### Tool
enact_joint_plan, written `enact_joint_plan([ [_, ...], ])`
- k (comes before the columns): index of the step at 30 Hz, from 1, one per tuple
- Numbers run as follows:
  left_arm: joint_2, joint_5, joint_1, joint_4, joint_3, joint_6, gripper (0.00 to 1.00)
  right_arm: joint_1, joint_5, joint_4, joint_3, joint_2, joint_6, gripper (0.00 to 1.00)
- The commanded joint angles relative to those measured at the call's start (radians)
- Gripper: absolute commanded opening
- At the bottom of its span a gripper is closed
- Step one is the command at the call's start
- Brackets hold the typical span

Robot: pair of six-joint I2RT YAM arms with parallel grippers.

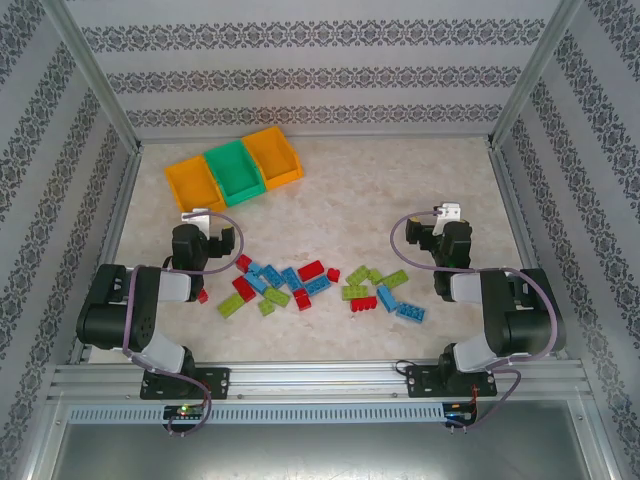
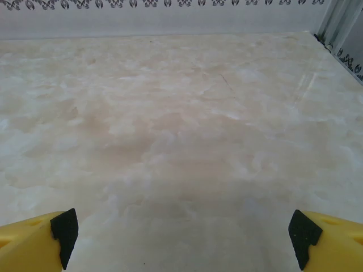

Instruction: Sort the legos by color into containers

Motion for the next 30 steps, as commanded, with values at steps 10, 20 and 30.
enact_joint_plan([
  [10, 0.01, 0.004, 0.009, 0.033, 0.022, 0.008, 0.99, 0.009, 0.002, 0.035, 0.022, 0.006, -0.018, 0.98],
  [20, 0.012, 0.009, 0.01, 0.032, 0.021, 0.009, 0.99, 0.009, -0.002, 0.035, 0.023, 0.007, -0.017, 0.98],
  [30, -0.023, 0.004, 0.011, -0.061, 0.061, 0.004, 0.99, 0.007, -0.007, -0.051, 0.057, -0.029, -0.015, 0.98],
])
